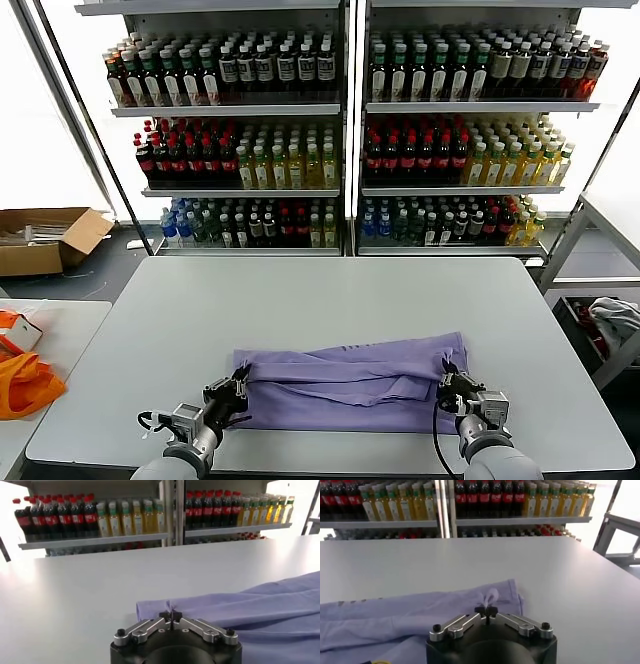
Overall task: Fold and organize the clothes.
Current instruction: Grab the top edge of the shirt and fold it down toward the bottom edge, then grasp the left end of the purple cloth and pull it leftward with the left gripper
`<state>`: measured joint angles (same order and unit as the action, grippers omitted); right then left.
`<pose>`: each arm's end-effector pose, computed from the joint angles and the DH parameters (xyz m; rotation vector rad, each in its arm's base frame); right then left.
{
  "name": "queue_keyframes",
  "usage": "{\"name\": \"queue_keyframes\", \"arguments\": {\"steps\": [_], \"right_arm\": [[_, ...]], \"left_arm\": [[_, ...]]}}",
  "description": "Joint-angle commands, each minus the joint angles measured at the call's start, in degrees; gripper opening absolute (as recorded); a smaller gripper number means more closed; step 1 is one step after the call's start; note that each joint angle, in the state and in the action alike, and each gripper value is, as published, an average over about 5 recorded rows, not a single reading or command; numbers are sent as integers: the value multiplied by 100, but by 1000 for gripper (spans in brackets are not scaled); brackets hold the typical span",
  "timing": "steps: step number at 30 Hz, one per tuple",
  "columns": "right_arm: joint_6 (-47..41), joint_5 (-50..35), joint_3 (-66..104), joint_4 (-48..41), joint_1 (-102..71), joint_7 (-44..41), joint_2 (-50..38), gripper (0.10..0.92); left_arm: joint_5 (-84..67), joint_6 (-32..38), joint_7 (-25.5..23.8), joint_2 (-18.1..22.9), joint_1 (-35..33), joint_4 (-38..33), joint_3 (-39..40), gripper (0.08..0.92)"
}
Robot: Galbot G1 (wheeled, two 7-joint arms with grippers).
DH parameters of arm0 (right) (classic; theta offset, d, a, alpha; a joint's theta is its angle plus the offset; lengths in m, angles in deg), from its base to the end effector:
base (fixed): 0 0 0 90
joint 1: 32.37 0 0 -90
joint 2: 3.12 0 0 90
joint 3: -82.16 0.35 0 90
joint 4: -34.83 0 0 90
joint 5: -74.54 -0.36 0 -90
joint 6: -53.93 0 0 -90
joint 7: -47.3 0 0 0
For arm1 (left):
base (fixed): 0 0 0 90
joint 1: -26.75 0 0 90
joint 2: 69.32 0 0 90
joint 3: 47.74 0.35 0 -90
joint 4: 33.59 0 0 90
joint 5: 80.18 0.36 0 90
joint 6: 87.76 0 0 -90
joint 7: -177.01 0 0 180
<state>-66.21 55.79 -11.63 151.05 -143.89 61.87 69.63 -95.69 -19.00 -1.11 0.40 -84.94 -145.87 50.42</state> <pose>0.2306 -0.0362 -0.2937 -0.0585 -2.6586 0.0487 0.2263 0.0297 -0.3232 -0.3059 -2.7064 -0.0833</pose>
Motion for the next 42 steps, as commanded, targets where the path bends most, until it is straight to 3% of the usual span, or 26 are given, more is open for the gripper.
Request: {"name": "queue_keyframes", "arguments": {"steps": [1, 5, 11, 18, 26, 29, 42], "right_arm": [[43, 300, -56, -167, -47, -13, 4, 123], [55, 420, -63, -319, -32, 16, 13, 190], [107, 502, -7, -404, -39, -24, -95, 363], [151, 97, 267, 62, -88, -59, -281, 562], [177, -342, 529, 685, -76, -27, -281, 784], [223, -286, 453, 705, -98, -31, -220, 817], [369, -196, 370, 750, 42, -129, -280, 823]], "left_arm": [[133, -29, 106, 44, -19, 8, -1, 89], [198, -48, 148, 70, -7, -91, 4, 182], [417, -61, 230, 160, -39, -394, 38, 372], [641, -70, 297, 450, -170, -743, -3, 572], [687, -36, 523, 776, -231, -568, -146, 790], [699, -25, 546, 844, -317, -486, -102, 818], [380, -59, 582, 942, -282, 2, -339, 823]]}}
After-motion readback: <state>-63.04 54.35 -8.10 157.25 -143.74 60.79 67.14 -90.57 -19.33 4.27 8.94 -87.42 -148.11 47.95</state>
